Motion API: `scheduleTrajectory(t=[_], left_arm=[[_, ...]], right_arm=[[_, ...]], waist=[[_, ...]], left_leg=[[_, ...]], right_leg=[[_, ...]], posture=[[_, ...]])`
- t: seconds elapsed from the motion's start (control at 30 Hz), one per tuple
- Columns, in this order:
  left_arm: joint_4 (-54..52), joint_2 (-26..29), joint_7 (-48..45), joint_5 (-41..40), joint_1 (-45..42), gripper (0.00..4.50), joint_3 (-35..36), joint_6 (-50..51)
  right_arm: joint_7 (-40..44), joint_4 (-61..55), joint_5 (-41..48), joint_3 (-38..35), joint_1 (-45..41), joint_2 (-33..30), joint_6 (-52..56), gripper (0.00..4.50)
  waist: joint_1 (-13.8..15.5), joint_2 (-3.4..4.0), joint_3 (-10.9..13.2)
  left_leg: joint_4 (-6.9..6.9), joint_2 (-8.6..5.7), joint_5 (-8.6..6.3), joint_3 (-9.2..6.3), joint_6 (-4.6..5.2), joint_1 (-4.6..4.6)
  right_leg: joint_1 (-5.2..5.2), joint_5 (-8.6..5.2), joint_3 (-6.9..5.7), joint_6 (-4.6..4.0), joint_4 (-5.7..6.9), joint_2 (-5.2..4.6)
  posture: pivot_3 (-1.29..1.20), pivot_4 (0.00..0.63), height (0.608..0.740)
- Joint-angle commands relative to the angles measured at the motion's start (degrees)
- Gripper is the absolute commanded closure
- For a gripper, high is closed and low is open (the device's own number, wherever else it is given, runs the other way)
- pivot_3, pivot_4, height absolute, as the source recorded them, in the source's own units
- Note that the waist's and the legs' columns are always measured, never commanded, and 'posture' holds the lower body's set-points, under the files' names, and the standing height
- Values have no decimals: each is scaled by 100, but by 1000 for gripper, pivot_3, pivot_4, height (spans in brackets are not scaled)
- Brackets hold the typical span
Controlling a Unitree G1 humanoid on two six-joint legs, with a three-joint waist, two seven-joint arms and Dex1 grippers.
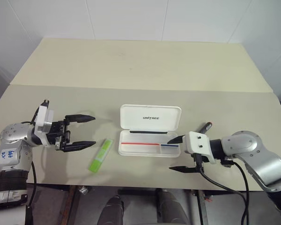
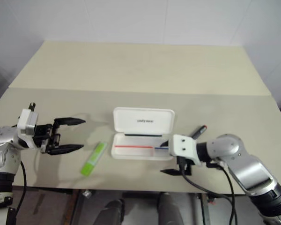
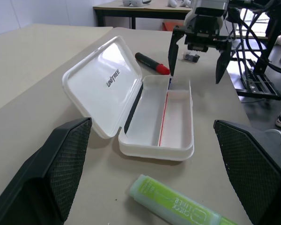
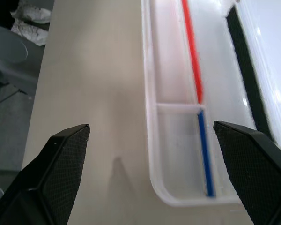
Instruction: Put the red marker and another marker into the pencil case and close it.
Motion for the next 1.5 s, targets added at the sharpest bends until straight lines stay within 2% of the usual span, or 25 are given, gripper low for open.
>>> scheduleTrajectory(t=[0.03, 0.33, 0.63, 0.8, 0.93, 1.17, 1.23, 1.5], left_arm=[[8, 0, -192, -11, -65, 0, 8, -64], [-155, -79, -85, -17, 54, 0, -10, -39], [-506, -120, 100, -81, 377, 0, 94, 23], [-757, -121, 246, -128, 620, 0, 189, 69], [-912, -108, 338, -160, 766, 0, 260, 104], [-1010, -110, 416, -172, 836, 0, 290, 134], [-986, -130, 429, -160, 802, 0, 265, 127], [-796, -204, 366, -108, 527, 0, 132, 130]], right_arm=[[184, 214, -32, -322, -47, -256, -328, 20], [733, 2089, -612, -75, -833, -360, -1422, 20], [1597, 4089, -1131, 458, -1846, -110, -2351, 20], [1786, 4875, -1340, 640, -2252, 187, -2679, 20], [1843, 5218, -1439, 668, -2485, 352, -2806, 919], [1847, 5364, -1499, 629, -2575, 406, -2892, 3345], [1749, 5376, -1537, 602, -2596, 418, -2878, 3907], [1229, 5235, -1649, 439, -2686, 391, -2846, 3905]], waist=[[0, 0, 0], [-20, 1, 1], [-107, 8, 5], [-164, 10, 6], [-180, 9, 6], [-242, 9, 6], [-256, 9, 5], [-274, 9, 5]], left_leg=[[0, 0, 0, 0, 0, 0], [3, 0, 0, 3, 0, 1], [2, 0, 0, 5, 0, 2], [3, 0, 0, 5, 0, 6], [8, 0, 1, 5, 0, 13], [38, 0, 8, 16, 7, 22], [47, 0, 8, 17, 7, 21], [48, 0, 8, 19, 7, 18]], right_leg=[[0, 0, 0, 0, 0, 0], [0, 1, 1, 2, 4, 0], [0, 7, 2, 15, 8, 0], [0, 10, 3, 23, 17, 0], [1, 9, 5, 21, 30, 1], [21, 13, 14, 4, 31, 2], [24, 15, 15, 6, 31, 2], [23, 15, 17, 7, 31, 2]], posture=[[0, 150, 740], [0, 150, 740], [0, 150, 740], [0, 150, 740], [0, 150, 740], [0, 150, 740], [0, 150, 740], [0, 150, 740]])
